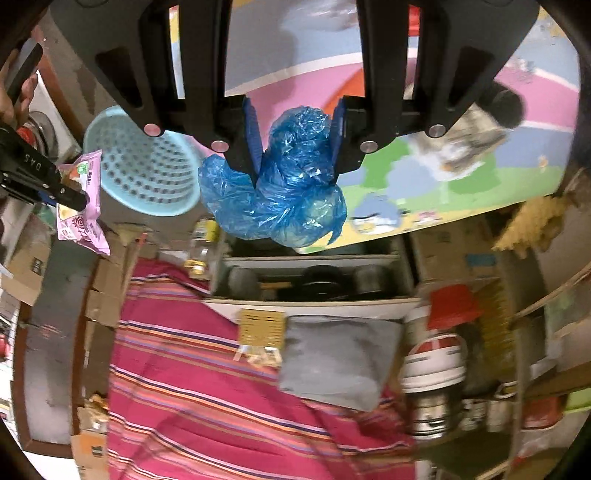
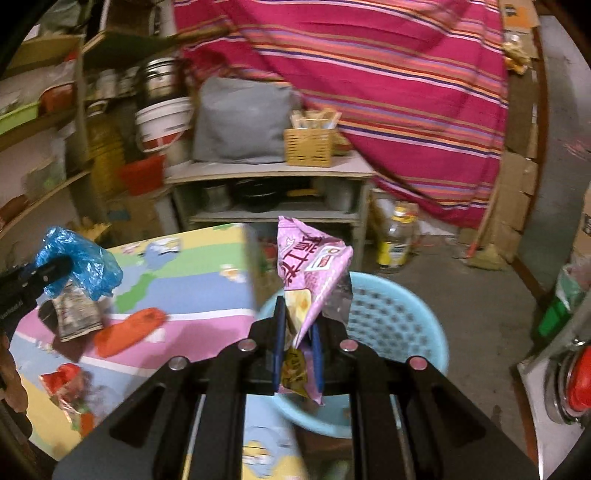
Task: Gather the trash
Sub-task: 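Carry the blue bag and pink wrapper to the basket and release both, then move both tools back over the table toward the remaining wrappers, then grasp the red wrapper with the left gripper while the right grasps the clear snack bag, then carry both wrappers to the blue basket and open both grippers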
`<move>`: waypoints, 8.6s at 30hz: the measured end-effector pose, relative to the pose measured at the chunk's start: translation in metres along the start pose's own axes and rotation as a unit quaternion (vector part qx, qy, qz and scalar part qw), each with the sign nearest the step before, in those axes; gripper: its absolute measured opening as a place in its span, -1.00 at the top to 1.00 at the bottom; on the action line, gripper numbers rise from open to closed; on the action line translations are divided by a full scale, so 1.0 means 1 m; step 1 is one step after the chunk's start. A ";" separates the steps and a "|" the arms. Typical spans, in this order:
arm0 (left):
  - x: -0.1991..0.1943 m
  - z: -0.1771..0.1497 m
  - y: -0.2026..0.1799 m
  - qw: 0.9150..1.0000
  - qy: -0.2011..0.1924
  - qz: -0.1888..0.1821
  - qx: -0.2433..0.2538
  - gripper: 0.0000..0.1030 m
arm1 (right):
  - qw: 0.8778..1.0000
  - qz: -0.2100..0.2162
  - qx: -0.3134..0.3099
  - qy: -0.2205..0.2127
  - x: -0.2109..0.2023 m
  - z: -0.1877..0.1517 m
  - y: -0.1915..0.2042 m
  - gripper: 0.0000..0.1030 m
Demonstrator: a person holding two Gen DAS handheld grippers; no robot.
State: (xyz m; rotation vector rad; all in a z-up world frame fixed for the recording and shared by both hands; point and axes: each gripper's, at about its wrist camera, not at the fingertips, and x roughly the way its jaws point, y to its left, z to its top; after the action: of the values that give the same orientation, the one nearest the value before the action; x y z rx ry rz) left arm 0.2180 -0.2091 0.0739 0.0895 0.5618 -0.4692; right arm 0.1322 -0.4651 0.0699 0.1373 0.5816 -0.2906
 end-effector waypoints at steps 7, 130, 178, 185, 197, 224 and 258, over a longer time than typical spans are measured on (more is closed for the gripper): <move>0.034 0.005 -0.063 0.999 0.011 -0.042 0.021 0.43 | 0.999 -0.027 0.019 -0.002 0.006 0.001 -0.047 0.75; -0.059 -0.159 0.112 0.990 0.095 0.091 -0.060 -0.81 | 0.983 0.146 -0.066 0.094 0.035 -0.115 0.192 0.93; -0.095 -0.138 0.199 0.982 0.065 0.133 -0.117 0.68 | 0.980 0.122 -0.127 0.098 0.059 -0.112 0.264 0.09; -0.087 -0.120 0.177 0.985 0.057 0.126 -0.106 0.68 | 0.985 0.123 -0.098 0.066 0.042 -0.081 0.223 0.10; -0.043 -0.058 0.094 0.995 0.033 0.065 -0.074 0.68 | 0.996 0.059 -0.049 0.035 0.027 -0.025 0.096 0.10; 0.093 0.003 -0.132 0.991 0.054 -0.116 0.034 0.67 | 0.998 -0.042 0.032 0.029 0.052 0.001 -0.076 0.10; 0.075 0.020 -0.100 0.998 0.016 -0.036 0.041 -0.89 | 0.995 -0.041 0.075 0.055 0.088 -0.013 -0.073 -0.57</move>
State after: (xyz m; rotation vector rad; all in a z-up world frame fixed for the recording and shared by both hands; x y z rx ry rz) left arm 0.2390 -0.3324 0.0552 0.1562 0.5790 -0.5616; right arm 0.1730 -0.5518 0.0066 0.2757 0.6764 -0.4077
